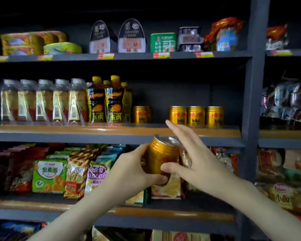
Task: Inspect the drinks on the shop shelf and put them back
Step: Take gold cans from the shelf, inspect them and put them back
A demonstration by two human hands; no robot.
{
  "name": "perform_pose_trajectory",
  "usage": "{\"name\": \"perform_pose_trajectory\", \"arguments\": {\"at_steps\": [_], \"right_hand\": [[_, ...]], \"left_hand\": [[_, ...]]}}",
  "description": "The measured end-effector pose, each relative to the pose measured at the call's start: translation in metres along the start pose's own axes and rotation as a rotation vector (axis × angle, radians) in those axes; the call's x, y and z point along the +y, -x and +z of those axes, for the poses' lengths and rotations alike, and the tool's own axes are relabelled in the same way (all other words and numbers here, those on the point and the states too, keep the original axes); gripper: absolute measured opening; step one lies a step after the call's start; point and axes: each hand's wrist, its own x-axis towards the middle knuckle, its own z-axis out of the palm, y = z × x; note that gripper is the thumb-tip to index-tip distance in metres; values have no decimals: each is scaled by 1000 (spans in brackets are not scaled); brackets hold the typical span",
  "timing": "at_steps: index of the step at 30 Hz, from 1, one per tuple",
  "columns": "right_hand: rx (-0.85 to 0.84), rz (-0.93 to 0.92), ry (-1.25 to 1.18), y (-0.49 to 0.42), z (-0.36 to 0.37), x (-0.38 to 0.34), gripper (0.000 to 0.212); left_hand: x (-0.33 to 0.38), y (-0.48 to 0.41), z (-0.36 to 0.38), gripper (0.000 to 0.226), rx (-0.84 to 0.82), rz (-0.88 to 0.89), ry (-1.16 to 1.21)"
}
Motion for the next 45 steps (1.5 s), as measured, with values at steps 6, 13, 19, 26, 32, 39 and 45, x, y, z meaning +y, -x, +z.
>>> {"name": "perform_pose_trajectory", "arguments": {"at_steps": [6, 13, 19, 26, 32, 39, 45], "right_hand": [[81, -175, 90, -89, -29, 6, 73], [177, -79, 533, -163, -16, 38, 72], [-14, 140, 740, -202, 2, 70, 80], [-202, 211, 974, -239, 14, 87, 82], [-409, 314, 1103, -253, 19, 97, 96], [-275, 423, 1130, -256, 43, 109, 134], [-269, 511, 983, -276, 55, 123, 137]], "left_hand": [[-20, -62, -36, 87, 158, 252, -328], [-90, -137, -83, 74, 424, 425, -764], [-132, -160, -81, 69, 403, 468, -864], [-156, -170, -82, 66, 443, 529, -873], [-161, -172, -79, 64, 454, 540, -857], [-162, -174, -76, 62, 482, 540, -839], [-162, -175, -72, 60, 522, 549, -811]]}}
